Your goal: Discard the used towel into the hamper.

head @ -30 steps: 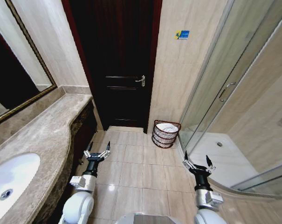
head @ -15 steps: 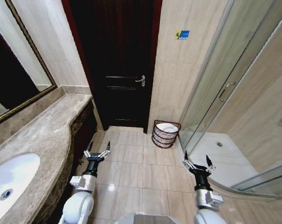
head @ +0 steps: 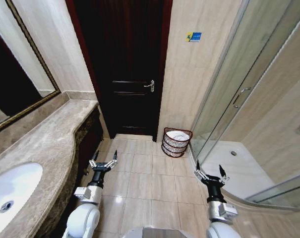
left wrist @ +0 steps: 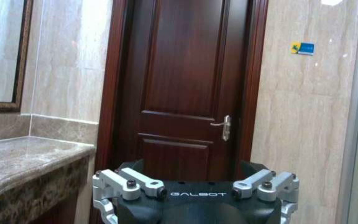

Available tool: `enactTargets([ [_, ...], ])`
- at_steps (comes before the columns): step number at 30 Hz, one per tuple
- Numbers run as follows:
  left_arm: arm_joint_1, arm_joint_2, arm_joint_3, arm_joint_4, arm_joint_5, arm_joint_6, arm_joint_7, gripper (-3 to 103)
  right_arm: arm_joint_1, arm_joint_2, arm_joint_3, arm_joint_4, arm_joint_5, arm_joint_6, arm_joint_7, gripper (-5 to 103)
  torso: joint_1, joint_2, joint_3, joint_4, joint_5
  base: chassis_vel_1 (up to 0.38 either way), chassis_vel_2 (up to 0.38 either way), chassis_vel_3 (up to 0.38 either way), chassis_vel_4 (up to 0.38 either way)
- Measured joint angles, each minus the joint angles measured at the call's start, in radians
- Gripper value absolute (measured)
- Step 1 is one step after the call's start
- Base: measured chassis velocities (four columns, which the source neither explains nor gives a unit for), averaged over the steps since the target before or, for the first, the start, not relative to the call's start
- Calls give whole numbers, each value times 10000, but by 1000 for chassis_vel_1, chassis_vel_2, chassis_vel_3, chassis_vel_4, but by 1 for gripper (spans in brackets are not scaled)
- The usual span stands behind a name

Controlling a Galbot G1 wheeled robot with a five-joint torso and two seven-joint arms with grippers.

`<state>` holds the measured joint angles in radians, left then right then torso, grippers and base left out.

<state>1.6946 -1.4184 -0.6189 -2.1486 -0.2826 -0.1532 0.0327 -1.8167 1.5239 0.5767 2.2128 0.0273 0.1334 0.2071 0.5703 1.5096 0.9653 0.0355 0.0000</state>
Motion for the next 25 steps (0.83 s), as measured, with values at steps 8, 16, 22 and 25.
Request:
enactTargets([
  [8, 0, 0, 0, 0, 0, 0, 0, 100, 0, 0, 0, 0, 0, 0, 0, 100, 0, 0, 0, 0, 0, 0, 0, 0, 0],
  [16, 0, 0, 0, 0, 0, -1, 1, 100, -1, 0, 0, 1, 0, 1, 0, 100, 0, 0, 0, 0, 0, 0, 0, 0, 0],
  [22, 0, 0, 0, 0, 0, -1, 1, 100, 0, 0, 0, 1, 0, 0, 0, 100, 0, 0, 0, 0, 0, 0, 0, 0, 0],
  [25, 0, 0, 0, 0, 0, -1, 1, 100, -1, 0, 0, 1, 0, 1, 0, 100, 0, 0, 0, 0, 0, 0, 0, 0, 0],
])
